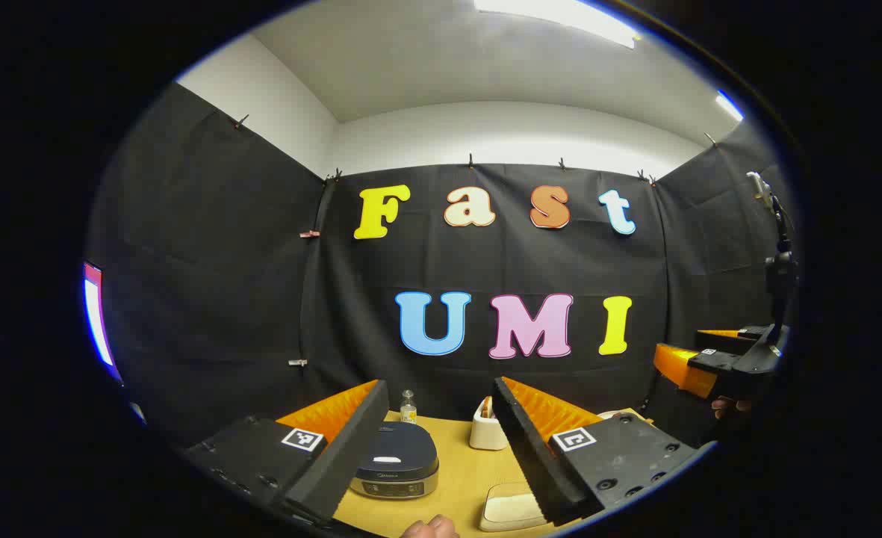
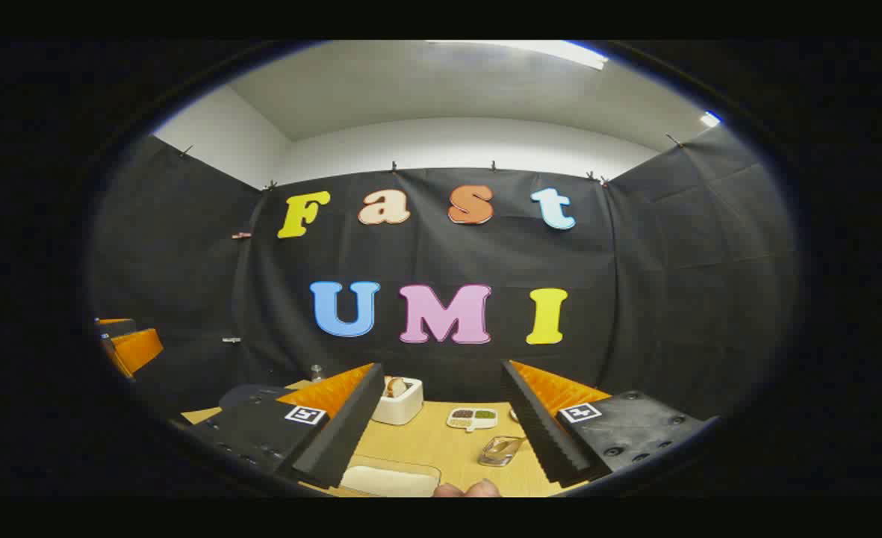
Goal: Close the left gripper, press the button to open the rice cooker; take a wooden spoon from the chopstick holder with the right hand, scoop a spoonful of rice and pour it into the rice cooker, then put the wooden spoon back into the chopstick holder.
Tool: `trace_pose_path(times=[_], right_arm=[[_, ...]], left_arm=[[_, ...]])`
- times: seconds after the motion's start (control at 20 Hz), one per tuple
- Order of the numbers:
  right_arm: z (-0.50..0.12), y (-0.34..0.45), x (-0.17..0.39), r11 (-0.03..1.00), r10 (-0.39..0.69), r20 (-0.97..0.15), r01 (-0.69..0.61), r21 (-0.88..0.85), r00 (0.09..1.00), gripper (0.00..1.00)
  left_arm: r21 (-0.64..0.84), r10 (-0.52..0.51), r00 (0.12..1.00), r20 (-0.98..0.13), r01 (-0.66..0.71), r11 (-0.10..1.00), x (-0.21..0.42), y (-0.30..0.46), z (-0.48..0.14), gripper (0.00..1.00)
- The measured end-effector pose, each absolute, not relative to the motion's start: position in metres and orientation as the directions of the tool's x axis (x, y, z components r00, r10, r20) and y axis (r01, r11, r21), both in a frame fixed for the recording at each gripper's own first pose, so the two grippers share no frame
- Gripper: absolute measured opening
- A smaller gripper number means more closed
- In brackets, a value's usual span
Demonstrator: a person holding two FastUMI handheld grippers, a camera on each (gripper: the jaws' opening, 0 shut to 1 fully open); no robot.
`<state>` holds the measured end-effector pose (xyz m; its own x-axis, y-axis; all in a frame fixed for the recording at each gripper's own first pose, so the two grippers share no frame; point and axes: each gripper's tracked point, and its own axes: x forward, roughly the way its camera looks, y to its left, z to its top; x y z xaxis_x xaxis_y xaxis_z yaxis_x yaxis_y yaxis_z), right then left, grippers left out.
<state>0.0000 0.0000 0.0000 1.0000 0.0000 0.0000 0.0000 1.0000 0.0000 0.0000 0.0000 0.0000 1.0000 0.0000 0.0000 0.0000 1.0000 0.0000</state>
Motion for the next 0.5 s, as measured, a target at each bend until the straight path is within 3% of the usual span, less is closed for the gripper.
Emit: trace_pose_path(times=[0.45,0.5], right_arm=[[-0.014,0.001,0.002,0.999,0.024,-0.029,-0.025,-0.025,0.999,0.99],[-0.015,0.004,0.002,0.999,0.030,-0.032,-0.031,-0.026,0.999,0.98]], left_arm=[[-0.014,0.042,0.998,-0.039,-0.042,0.999,0.007,0.008,-0.016,0.92],[-0.016,0.044,0.998,-0.035,-0.044,0.999,0.007,0.007,-0.015,0.96]])
